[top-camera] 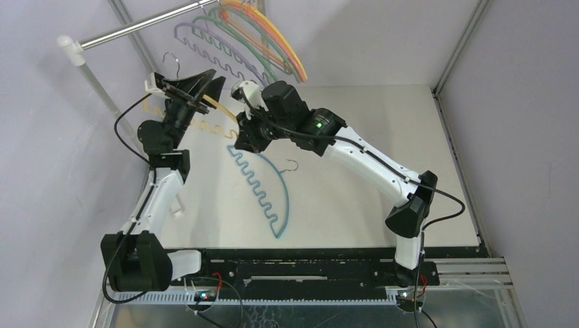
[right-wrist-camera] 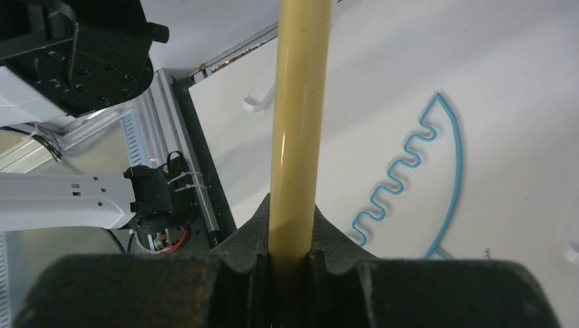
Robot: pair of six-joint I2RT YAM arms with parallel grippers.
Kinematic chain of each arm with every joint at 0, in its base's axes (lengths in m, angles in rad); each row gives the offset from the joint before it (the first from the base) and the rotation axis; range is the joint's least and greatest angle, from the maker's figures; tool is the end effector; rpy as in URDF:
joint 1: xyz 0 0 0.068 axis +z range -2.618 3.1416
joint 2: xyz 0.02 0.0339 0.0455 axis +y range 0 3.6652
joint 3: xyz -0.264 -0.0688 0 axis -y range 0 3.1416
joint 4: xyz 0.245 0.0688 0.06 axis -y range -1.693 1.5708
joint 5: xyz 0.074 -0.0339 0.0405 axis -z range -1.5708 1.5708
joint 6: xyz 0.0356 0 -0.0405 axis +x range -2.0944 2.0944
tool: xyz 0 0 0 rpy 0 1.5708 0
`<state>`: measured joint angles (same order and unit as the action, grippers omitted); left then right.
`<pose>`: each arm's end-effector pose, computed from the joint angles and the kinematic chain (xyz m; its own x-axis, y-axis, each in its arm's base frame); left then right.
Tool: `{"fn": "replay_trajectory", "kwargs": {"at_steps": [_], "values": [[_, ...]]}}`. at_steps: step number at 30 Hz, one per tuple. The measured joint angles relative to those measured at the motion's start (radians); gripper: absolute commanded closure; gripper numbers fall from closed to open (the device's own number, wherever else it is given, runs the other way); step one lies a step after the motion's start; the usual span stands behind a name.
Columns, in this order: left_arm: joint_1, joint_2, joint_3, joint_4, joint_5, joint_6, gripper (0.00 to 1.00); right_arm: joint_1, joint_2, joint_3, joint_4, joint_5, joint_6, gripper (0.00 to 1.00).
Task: Organize the hangers
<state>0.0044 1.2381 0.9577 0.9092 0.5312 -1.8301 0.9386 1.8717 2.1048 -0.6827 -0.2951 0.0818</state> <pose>0.2706 -0.0168 0.4145 -0.5431 -0.8358 -0.0806 0.4644 -0.2190 -0.8581 0.2399 0.3450 0.4336 -0.3317 -0.3205 -0.8873 -0.9026 0.3815 0.1996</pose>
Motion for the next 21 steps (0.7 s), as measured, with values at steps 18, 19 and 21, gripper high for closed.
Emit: {"fn": "replay_trajectory", "kwargs": {"at_steps": [18,19,21], "values": [[-0.005,-0.295,-0.204,-0.362,0.073,0.271,0.00,-0.031,0.003,0.013,-0.046,0.066,-0.009,1.00],[-0.005,-0.316,-0.171,-0.456,0.072,0.334,0.01,-0.034,0.006,0.021,-0.050,0.067,-0.010,1.00],[-0.006,-0.346,-0.085,-0.636,0.054,0.466,0.01,-0.036,0.016,0.051,-0.051,0.069,-0.010,1.00]]}}
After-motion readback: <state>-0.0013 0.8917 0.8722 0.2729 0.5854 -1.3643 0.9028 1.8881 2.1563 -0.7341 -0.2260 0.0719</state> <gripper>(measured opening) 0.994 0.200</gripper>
